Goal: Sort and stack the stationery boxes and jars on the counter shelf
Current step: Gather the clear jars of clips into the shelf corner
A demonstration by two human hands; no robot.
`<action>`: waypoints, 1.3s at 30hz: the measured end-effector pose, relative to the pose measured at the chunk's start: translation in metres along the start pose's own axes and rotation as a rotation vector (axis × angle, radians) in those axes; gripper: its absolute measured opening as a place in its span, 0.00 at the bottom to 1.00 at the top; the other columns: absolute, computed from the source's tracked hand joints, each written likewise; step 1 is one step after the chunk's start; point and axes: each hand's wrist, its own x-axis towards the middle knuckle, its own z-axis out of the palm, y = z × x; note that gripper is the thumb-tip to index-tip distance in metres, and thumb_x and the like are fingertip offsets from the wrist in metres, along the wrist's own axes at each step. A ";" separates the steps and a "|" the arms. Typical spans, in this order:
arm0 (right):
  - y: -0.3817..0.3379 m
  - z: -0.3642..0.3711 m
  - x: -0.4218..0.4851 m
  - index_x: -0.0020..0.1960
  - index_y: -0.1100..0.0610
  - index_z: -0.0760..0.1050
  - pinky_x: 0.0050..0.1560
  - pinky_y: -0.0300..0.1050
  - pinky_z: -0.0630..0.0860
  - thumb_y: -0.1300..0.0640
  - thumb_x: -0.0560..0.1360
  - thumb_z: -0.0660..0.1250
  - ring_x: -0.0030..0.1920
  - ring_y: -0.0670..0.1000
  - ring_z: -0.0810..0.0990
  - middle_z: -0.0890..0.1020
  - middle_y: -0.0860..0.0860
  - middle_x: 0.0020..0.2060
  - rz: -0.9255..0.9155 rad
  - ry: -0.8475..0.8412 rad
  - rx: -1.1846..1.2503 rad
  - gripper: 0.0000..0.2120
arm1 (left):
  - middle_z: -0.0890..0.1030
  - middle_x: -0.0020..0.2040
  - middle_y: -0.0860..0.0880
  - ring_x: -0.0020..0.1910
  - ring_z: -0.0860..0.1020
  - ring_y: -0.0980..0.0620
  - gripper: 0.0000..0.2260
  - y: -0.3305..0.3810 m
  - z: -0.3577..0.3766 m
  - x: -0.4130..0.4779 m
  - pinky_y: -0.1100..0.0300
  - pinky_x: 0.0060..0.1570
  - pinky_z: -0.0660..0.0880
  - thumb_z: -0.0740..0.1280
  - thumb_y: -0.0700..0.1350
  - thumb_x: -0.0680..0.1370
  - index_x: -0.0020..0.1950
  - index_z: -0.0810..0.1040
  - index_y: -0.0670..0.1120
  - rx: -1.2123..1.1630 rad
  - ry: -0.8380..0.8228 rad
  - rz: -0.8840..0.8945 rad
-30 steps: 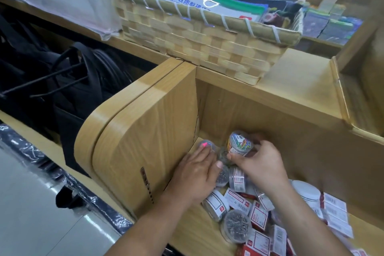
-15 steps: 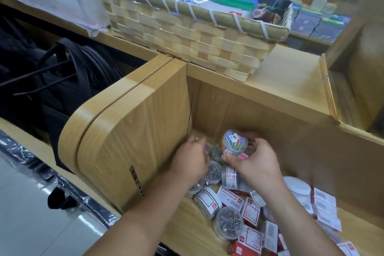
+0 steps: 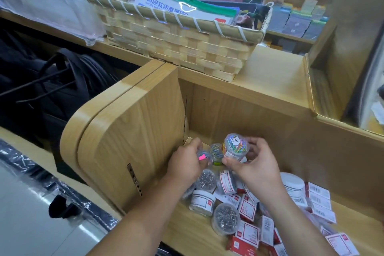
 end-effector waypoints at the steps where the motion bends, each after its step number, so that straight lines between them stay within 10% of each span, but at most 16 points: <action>1: 0.000 -0.001 -0.001 0.53 0.38 0.71 0.54 0.56 0.82 0.45 0.55 0.84 0.51 0.45 0.83 0.84 0.44 0.49 -0.005 0.003 0.005 0.32 | 0.81 0.38 0.52 0.38 0.81 0.46 0.17 0.000 -0.001 -0.002 0.52 0.38 0.77 0.78 0.52 0.72 0.50 0.70 0.54 0.009 0.023 0.029; 6: -0.003 -0.007 -0.008 0.55 0.43 0.72 0.53 0.55 0.82 0.52 0.60 0.85 0.50 0.45 0.83 0.84 0.46 0.49 -0.012 0.013 0.048 0.30 | 0.79 0.64 0.48 0.63 0.78 0.47 0.24 0.003 -0.009 -0.019 0.54 0.65 0.74 0.73 0.43 0.76 0.72 0.75 0.47 -0.156 0.127 0.199; 20: -0.041 0.006 -0.023 0.61 0.58 0.73 0.46 0.45 0.82 0.68 0.69 0.77 0.49 0.54 0.86 0.86 0.53 0.53 0.092 -0.251 0.439 0.24 | 0.84 0.59 0.50 0.56 0.84 0.50 0.25 0.014 -0.023 -0.078 0.62 0.55 0.79 0.77 0.29 0.71 0.61 0.82 0.52 -1.053 0.082 0.097; 24: -0.036 0.006 -0.023 0.63 0.58 0.73 0.47 0.43 0.83 0.70 0.70 0.75 0.52 0.55 0.86 0.85 0.54 0.55 0.109 -0.257 0.483 0.25 | 0.81 0.63 0.51 0.59 0.83 0.53 0.39 0.011 -0.028 -0.080 0.60 0.56 0.79 0.76 0.27 0.71 0.74 0.69 0.55 -1.093 0.089 0.039; 34: -0.039 -0.001 -0.032 0.62 0.55 0.73 0.54 0.46 0.82 0.70 0.67 0.78 0.56 0.52 0.84 0.85 0.51 0.55 -0.038 -0.286 0.366 0.28 | 0.76 0.61 0.51 0.55 0.84 0.54 0.23 0.007 -0.026 -0.084 0.59 0.53 0.81 0.78 0.34 0.72 0.62 0.80 0.52 -0.974 0.114 0.089; 39: -0.041 -0.004 -0.037 0.63 0.53 0.72 0.58 0.52 0.81 0.67 0.66 0.80 0.57 0.50 0.83 0.84 0.50 0.55 -0.120 -0.293 0.298 0.30 | 0.72 0.63 0.56 0.59 0.80 0.59 0.35 0.005 -0.024 -0.087 0.57 0.56 0.80 0.78 0.42 0.69 0.75 0.72 0.55 -0.734 0.084 0.148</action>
